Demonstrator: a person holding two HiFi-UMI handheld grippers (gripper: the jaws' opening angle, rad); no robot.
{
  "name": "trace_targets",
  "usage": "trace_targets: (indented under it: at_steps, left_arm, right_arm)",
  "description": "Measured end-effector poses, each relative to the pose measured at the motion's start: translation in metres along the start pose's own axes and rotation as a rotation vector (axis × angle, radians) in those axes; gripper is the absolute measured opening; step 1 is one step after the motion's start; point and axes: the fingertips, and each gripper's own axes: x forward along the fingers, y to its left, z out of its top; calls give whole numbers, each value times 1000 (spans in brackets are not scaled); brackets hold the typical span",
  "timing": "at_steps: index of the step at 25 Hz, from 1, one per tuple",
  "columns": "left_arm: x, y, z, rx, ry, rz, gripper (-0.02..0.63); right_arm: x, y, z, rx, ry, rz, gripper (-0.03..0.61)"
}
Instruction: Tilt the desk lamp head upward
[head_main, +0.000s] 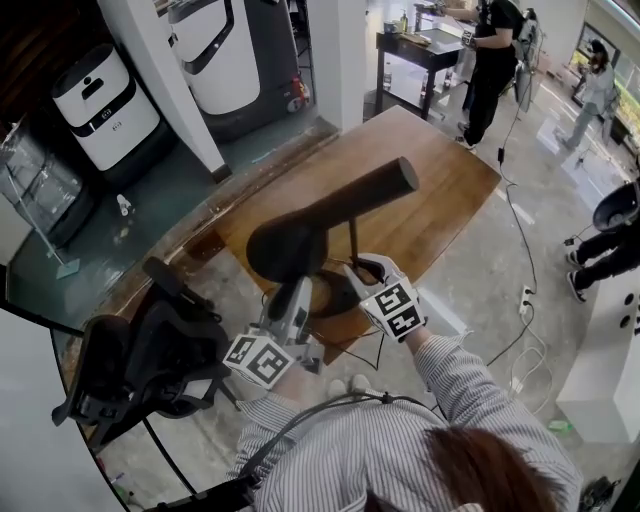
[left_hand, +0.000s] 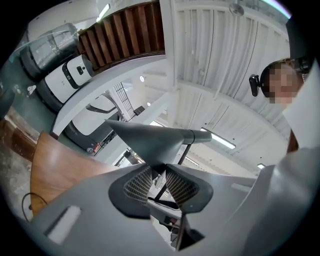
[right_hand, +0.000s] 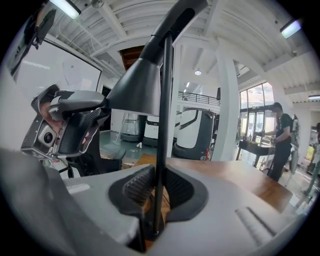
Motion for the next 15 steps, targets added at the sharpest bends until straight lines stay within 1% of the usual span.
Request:
trace_targets:
  at_steps: [9,12,15]
  left_arm:
    - [-4,1,42,144,-1,42,74]
    - [-6,0,53,176,2,57,74]
    - [-8,-1,61,197,8,73,75]
  right_arm:
    - [-1,-2,1,26,-37,-4,57]
    - [-2,-2,2,38,-62,-2,55]
    - [-2,-1,0,39,-64,2,55]
